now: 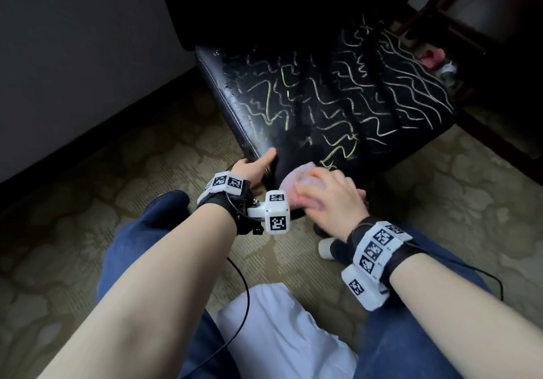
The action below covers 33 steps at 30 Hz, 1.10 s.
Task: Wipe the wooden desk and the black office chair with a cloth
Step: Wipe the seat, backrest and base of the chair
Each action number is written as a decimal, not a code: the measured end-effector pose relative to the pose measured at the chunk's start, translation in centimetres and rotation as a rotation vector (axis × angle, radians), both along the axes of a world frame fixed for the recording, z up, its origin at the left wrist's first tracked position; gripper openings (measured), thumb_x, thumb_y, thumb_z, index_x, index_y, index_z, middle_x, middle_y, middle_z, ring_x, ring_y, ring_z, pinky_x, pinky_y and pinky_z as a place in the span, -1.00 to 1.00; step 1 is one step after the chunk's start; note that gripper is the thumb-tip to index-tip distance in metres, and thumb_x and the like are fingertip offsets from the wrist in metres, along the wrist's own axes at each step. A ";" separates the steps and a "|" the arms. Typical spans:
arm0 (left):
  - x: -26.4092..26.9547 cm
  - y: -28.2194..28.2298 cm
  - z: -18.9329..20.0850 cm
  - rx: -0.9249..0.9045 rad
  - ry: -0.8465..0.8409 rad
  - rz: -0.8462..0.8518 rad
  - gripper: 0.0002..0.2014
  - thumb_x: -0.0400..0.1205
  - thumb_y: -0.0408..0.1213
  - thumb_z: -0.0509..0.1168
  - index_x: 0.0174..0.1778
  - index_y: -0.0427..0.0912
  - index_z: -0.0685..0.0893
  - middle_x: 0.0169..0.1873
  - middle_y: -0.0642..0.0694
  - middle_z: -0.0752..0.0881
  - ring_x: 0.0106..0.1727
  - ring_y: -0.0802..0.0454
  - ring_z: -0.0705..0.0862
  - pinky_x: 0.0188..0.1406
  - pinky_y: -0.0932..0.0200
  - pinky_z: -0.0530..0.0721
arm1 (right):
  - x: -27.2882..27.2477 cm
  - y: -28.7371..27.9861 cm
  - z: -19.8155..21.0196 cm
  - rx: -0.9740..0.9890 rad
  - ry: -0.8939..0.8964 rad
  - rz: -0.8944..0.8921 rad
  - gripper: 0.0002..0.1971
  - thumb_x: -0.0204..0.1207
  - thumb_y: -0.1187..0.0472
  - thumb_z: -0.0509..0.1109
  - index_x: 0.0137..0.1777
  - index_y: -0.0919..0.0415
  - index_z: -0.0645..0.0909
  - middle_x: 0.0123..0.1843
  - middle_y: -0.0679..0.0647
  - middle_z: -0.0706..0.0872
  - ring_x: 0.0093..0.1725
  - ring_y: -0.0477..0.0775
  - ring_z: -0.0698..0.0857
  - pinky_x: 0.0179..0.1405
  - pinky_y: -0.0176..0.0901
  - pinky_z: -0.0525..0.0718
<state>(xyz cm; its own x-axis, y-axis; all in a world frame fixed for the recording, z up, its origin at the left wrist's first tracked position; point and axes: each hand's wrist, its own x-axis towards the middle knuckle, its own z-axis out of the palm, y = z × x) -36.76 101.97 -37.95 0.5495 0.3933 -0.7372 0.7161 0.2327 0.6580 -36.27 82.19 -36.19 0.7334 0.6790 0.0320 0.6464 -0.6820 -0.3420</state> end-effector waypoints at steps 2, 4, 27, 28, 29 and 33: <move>-0.1 -0.8 -0.6 0.036 -0.011 -0.023 -0.34 0.28 0.24 0.50 0.14 -0.16 0.66 -0.08 -0.14 0.77 -0.06 -0.16 0.78 -0.01 -0.14 0.77 | 0.8 -0.6 -0.2 0.069 0.109 -0.275 -0.68 0.37 0.15 0.38 0.14 -0.07 0.61 0.26 0.07 0.54 0.10 0.26 0.52 0.09 0.13 0.55; 0.4 -0.7 -2.7 0.109 0.001 0.005 -0.19 -0.03 0.36 0.49 0.04 -0.08 0.71 -0.16 -0.09 0.81 -0.15 -0.14 0.80 -0.01 -0.14 0.77 | 0.5 -0.8 -0.5 0.114 0.170 -0.435 -0.64 0.40 0.16 0.43 0.21 -0.05 0.59 0.32 0.04 0.46 0.20 0.21 0.46 0.22 0.11 0.52; 1.0 -0.4 -2.1 0.095 0.001 0.074 -0.53 0.43 -0.03 0.54 0.19 -0.16 0.68 -0.05 -0.10 0.78 -0.24 -0.02 0.73 -0.31 0.21 0.64 | 4.4 -1.1 3.1 0.241 0.121 -0.557 -0.66 0.47 0.10 0.33 0.25 -0.16 0.55 0.40 -0.05 0.47 0.28 0.13 0.42 0.26 0.01 0.47; 1.0 -0.2 -2.2 0.086 -0.012 0.080 -0.56 0.44 -0.06 0.54 0.18 -0.16 0.70 -0.06 -0.09 0.78 -0.22 -0.01 0.72 -0.27 0.22 0.63 | 4.7 0.0 3.1 0.220 0.089 -0.522 -0.63 0.46 0.10 0.33 0.27 -0.18 0.55 0.40 -0.04 0.47 0.26 0.15 0.43 0.25 0.04 0.48; 0.9 -0.2 -2.2 0.078 -0.024 0.082 -0.59 0.45 -0.09 0.54 0.16 -0.16 0.71 -0.09 -0.08 0.78 -0.22 0.00 0.72 -0.23 0.21 0.63 | 4.6 1.3 2.9 0.202 0.058 -0.477 -0.61 0.45 0.11 0.36 0.28 -0.19 0.56 0.39 -0.04 0.49 0.23 0.17 0.44 0.23 0.07 0.47; 0.9 0.7 -2.3 0.046 -0.054 0.093 -0.64 0.41 -0.15 0.58 0.09 -0.15 0.75 -0.16 -0.11 0.80 -0.22 -0.03 0.75 -0.14 0.15 0.69 | 3.0 4.9 1.0 0.039 0.016 -0.188 -0.55 0.40 0.18 0.38 0.30 -0.15 0.61 0.37 0.06 0.52 0.16 0.24 0.47 0.19 0.14 0.39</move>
<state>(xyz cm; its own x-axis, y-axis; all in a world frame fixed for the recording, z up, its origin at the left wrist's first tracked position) -35.87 102.63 -40.25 0.5476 0.4773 -0.6873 0.6558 0.2654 0.7067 -33.23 87.07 -35.15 0.8478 0.5286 0.0429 0.5031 -0.7761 -0.3802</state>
